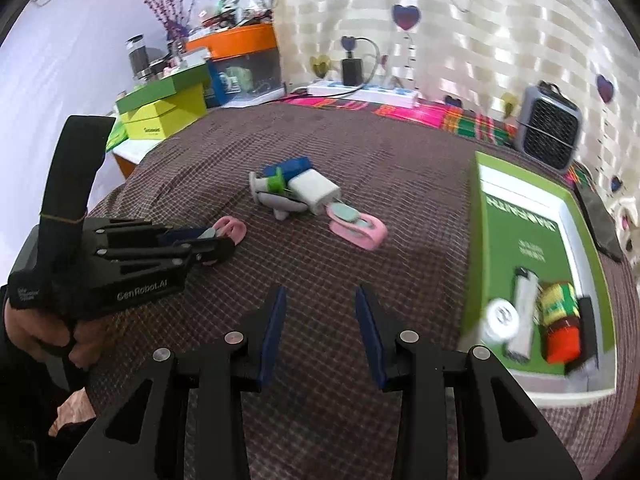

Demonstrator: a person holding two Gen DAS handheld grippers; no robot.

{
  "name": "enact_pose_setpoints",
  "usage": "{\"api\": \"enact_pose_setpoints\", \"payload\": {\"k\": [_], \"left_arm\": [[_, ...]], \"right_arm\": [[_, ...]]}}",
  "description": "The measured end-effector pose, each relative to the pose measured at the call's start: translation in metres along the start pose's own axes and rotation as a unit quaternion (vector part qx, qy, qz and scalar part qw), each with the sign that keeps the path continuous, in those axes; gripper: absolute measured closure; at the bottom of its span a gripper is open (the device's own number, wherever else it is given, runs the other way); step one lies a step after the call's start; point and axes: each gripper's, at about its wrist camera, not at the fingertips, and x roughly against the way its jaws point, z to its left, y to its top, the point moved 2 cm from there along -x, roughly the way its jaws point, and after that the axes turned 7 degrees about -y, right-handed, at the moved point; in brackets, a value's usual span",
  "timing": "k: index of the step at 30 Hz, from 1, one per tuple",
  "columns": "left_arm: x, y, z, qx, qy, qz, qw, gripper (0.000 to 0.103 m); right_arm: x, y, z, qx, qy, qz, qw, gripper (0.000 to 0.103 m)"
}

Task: Organize rigid objects
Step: 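Lift the pink clip with the left tool while the right tool approaches the black round item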

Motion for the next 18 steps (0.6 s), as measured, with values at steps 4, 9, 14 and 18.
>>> {"api": "enact_pose_setpoints", "payload": {"k": [4,9,14,18], "left_arm": [[0.002,-0.002,0.006,0.001,0.006,-0.004,1.0000,0.086],[0.004,-0.003,0.016,0.008,0.009,-0.009,0.9999,0.086],[0.005,-0.003,0.024,0.020,-0.012,-0.014,0.9996,0.086],[0.005,-0.003,0.025,0.026,-0.020,-0.016,0.9993,0.086]], "right_arm": [[-0.012,0.012,0.013,0.020,0.007,-0.002,1.000,0.065],[-0.025,0.027,0.024,0.039,0.010,-0.004,0.999,0.065],[-0.038,0.042,0.037,0.066,0.010,-0.008,0.998,0.065],[-0.049,0.052,0.046,0.091,0.002,-0.010,0.996,0.065]]}}
